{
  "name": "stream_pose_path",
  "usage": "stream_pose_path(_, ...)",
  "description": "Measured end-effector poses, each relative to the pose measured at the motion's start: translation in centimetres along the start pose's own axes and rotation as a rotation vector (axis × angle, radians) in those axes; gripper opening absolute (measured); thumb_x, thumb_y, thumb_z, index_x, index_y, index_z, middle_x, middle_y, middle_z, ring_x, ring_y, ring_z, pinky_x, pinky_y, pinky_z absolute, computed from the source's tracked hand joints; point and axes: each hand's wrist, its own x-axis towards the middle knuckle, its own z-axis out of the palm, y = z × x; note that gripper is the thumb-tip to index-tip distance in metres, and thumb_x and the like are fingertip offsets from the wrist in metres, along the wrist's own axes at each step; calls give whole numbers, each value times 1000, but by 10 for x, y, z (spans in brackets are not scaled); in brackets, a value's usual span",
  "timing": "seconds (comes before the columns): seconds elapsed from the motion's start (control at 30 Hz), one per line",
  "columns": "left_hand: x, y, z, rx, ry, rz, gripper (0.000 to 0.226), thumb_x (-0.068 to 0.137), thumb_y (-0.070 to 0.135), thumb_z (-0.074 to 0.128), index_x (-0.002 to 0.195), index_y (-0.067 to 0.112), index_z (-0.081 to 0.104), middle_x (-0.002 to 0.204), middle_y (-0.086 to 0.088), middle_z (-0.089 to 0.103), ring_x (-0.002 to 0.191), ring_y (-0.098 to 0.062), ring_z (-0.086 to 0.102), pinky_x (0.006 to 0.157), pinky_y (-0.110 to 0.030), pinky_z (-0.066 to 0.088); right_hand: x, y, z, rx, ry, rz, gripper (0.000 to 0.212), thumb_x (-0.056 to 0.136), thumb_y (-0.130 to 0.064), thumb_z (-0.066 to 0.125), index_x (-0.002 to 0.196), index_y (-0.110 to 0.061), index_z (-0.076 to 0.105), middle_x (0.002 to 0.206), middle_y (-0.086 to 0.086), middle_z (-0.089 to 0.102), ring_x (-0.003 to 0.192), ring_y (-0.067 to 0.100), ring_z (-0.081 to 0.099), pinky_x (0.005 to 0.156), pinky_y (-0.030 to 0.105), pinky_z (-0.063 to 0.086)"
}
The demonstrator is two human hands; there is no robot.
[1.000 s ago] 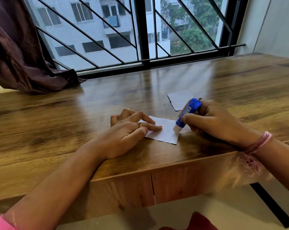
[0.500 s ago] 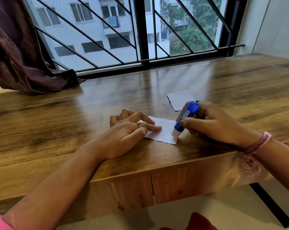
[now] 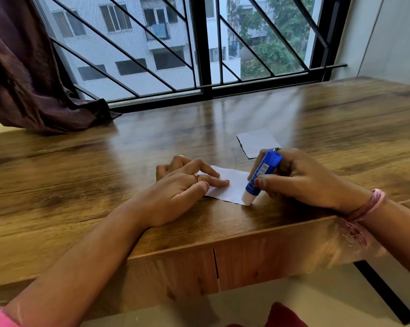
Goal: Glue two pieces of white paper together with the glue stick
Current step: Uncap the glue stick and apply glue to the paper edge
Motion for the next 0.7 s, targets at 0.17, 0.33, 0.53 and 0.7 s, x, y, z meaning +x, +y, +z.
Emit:
stream_pose_path(0.17,0,0,0,6,1,1,47,92,39,22,121,49,57,122,35,43,121,13,16,95,-12,4,3,2,-2,-38,95,23,20,72,-29,61,68,-10,63,48,-1,58,43,8,46,47,22,35)
stream_pose_path(0.33,0,-1,0,-2,-1,-1,47,92,40,21,121,49,57,122,35,43,121,12,17,97,-16,5,2,1,-1,-33,71,7,19,74,-28,61,71,-9,64,50,1,58,44,7,46,48,21,35)
stream_pose_path(0.53,0,0,0,2,-2,-8,47,92,40,21,121,49,57,123,34,43,122,11,17,96,-15,5,-1,-2,0,6,7,-5,13,75,-25,61,75,-12,64,51,-2,59,45,4,48,48,17,35)
stream_pose_path(0.7,-1,2,-1,-16,2,-10,47,91,38,22,120,48,58,122,34,44,120,12,18,97,-21,8,1,-1,-1,13,38,7,17,74,-27,60,75,-11,63,50,-1,59,44,7,46,47,20,35)
